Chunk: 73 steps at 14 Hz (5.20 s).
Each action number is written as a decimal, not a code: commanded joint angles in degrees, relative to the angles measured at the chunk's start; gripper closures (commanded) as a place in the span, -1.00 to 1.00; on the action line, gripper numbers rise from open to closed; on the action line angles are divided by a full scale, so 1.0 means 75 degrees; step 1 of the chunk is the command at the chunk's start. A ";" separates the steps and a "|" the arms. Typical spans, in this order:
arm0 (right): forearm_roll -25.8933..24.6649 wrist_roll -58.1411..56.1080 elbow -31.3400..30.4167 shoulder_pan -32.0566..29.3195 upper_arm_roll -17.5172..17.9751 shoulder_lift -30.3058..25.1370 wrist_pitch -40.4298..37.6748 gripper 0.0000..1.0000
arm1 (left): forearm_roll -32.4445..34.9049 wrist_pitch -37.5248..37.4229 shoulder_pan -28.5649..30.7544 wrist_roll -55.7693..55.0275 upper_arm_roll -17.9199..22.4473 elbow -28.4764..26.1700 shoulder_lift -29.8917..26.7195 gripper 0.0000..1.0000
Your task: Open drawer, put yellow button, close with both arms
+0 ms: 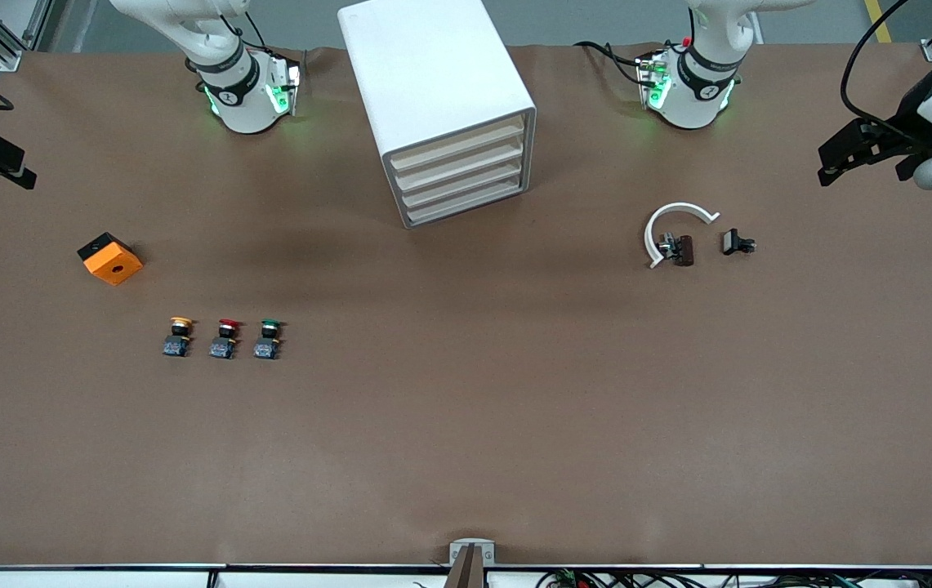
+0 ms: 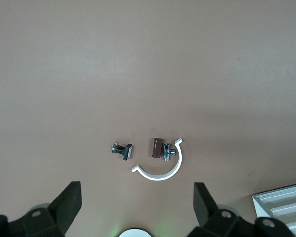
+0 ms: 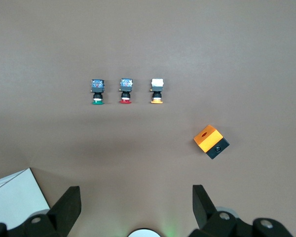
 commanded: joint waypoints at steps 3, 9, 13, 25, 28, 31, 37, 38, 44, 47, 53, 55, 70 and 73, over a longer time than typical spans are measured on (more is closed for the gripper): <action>0.0007 0.0366 -0.0039 -0.0132 0.0158 -0.0280 -0.0102 -1.00 | 0.0140 -0.0148 0.0014 0.0085 -0.0039 0.0213 0.0103 -1.00; 0.0007 0.0378 -0.0004 -0.0085 0.0170 -0.0292 -0.0055 -1.00 | -0.0372 -0.0019 -0.0126 -0.0078 -0.0168 0.0213 0.0805 -1.00; 0.0042 0.0378 -0.0015 -0.0073 0.0158 -0.0315 -0.0113 -1.00 | -0.0656 0.0040 -0.0185 -0.1341 -0.0646 0.0224 0.1333 -1.00; 0.0101 0.0378 -0.0004 -0.0085 0.0170 -0.0327 -0.0032 -1.00 | -0.0645 0.0203 -0.0922 -0.7235 -0.1938 0.0916 0.3336 -1.00; 0.0101 0.0342 -0.0004 -0.0085 0.0170 -0.0327 0.0003 -1.00 | -0.0668 0.0227 -0.1239 -0.8406 -0.1949 0.0916 0.3595 -1.00; 0.0101 0.0319 -0.0004 -0.0085 0.0170 -0.0327 0.0039 -1.00 | -0.0668 0.0216 -0.1544 -1.0314 -0.1949 0.0916 0.3748 -1.00; 0.0101 0.0307 -0.0004 -0.0085 0.0170 -0.0327 0.0062 -1.00 | -0.0668 0.0005 -0.1638 -1.2206 -0.1949 0.0904 0.4076 -1.00; 0.0101 0.0296 -0.0004 -0.0085 0.0170 -0.0327 0.0097 -1.00 | -0.0680 -0.0042 -0.1638 -1.2335 -0.1949 0.0904 0.4123 -1.00; 0.0101 0.0295 -0.0004 -0.0085 0.0170 -0.0327 0.0121 -1.00 | -0.0726 -0.0638 -0.1697 -1.2841 -0.1949 0.0904 0.4217 -1.00; 0.0089 0.0284 -0.0004 -0.0085 0.0170 -0.0327 0.0132 -1.00 | -0.1018 -0.0663 -0.1685 -1.2852 -0.1938 0.0904 0.4321 -1.00; 0.0089 0.0284 -0.0004 -0.0085 0.0158 -0.0327 0.0109 -1.00 | -0.1278 -0.0663 -0.1638 -1.2852 -0.1902 0.0916 0.4463 -1.00; 0.0089 0.0284 -0.0004 -0.0085 0.0158 -0.0327 0.0109 -1.00 | -0.1312 -0.0675 -0.1638 -1.2864 -0.1902 0.0916 0.4451 -1.00; 0.0077 0.0284 -0.0004 -0.0096 0.0146 -0.0327 0.0086 -1.00 | -0.1277 -0.0663 -0.1591 -1.2829 -0.1891 0.0916 0.4381 -1.00; 0.0077 0.0284 -0.0004 -0.0096 0.0146 -0.0327 0.0074 -1.00 | -0.1266 -0.0663 -0.1591 -1.2817 -0.1879 0.0916 0.4393 -1.00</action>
